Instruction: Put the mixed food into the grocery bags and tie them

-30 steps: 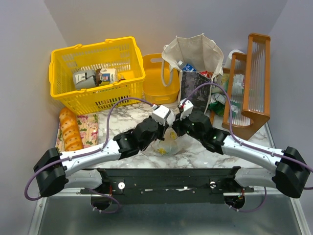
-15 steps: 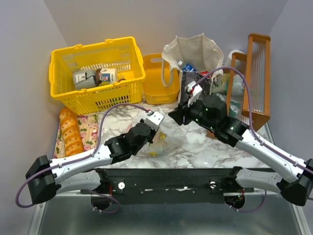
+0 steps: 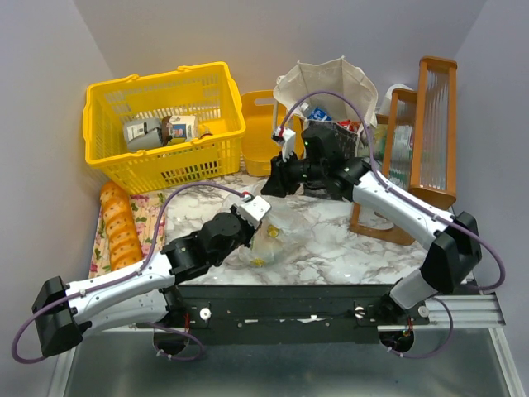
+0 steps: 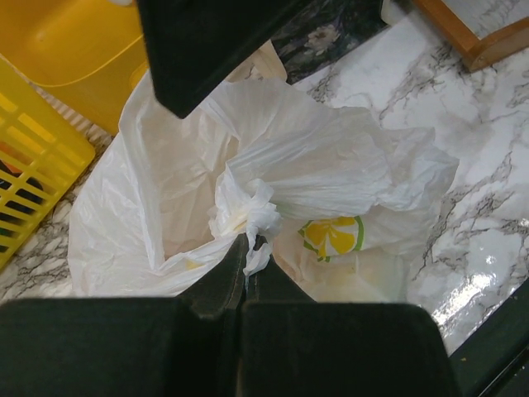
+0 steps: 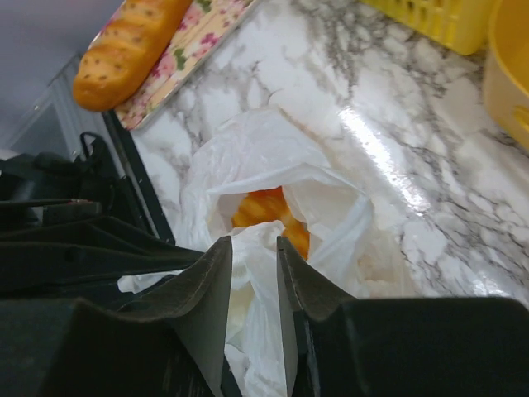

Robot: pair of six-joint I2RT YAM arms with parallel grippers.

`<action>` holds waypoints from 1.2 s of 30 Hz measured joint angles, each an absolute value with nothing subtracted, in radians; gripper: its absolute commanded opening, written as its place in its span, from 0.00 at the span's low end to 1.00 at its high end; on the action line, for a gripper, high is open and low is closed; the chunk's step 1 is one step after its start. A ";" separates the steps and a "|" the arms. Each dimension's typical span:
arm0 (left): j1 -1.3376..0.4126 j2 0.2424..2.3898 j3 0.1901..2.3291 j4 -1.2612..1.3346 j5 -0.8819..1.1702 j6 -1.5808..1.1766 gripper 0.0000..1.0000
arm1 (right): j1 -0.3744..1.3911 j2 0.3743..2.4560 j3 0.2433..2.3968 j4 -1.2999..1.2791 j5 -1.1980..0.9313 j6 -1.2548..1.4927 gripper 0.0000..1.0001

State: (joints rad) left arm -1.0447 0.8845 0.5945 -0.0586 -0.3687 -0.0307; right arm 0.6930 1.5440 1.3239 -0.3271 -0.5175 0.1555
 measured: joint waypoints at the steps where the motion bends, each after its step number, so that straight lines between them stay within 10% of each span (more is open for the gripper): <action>1: -1.045 0.884 0.595 -0.068 -0.363 -0.028 0.00 | 0.694 1.567 1.343 -0.340 -0.542 0.147 0.35; 17: -1.050 0.888 0.600 -0.109 -0.422 0.097 0.00 | 0.695 1.946 1.581 -0.655 -0.640 -0.086 0.34; 36: -1.063 0.796 0.461 0.097 -0.488 0.144 0.00 | 0.695 1.738 1.204 -0.334 -0.942 -0.076 0.59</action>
